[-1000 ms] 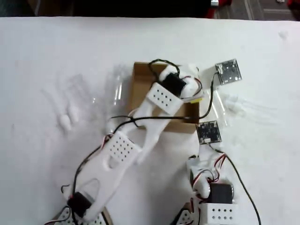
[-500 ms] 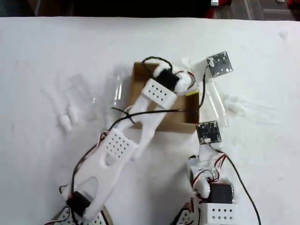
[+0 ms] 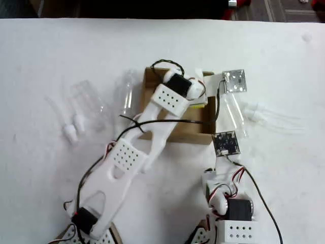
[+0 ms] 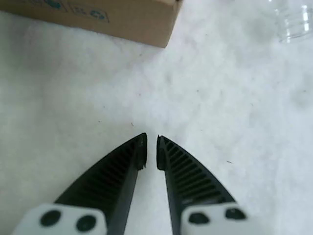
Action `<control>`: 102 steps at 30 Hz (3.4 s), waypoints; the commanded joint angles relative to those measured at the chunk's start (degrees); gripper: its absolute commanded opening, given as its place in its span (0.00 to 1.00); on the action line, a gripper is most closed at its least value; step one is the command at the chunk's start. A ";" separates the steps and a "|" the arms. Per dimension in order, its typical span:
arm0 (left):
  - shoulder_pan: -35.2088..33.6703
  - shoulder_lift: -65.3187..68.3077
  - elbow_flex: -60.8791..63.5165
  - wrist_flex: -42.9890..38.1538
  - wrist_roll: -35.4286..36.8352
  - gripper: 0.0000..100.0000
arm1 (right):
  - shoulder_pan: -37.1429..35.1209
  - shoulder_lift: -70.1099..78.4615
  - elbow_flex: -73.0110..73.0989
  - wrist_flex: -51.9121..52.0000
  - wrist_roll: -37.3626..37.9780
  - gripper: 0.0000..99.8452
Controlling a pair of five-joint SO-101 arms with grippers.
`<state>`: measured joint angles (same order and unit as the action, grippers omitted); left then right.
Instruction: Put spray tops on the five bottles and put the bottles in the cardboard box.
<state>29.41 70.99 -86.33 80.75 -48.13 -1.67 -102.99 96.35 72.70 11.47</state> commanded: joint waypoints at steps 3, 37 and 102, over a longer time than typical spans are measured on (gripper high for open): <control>-1.71 -0.75 -0.35 -0.53 -1.32 0.18 | 0.31 -0.31 0.44 0.22 0.18 0.02; -5.93 -1.10 4.48 12.92 -14.33 0.24 | 0.31 -0.31 0.44 0.22 0.18 0.02; 0.40 -8.92 -8.97 10.64 -19.08 0.02 | 0.31 -0.31 0.44 0.22 0.18 0.02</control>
<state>31.25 69.32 -91.69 90.07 -66.86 -1.67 -103.08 96.35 72.70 11.47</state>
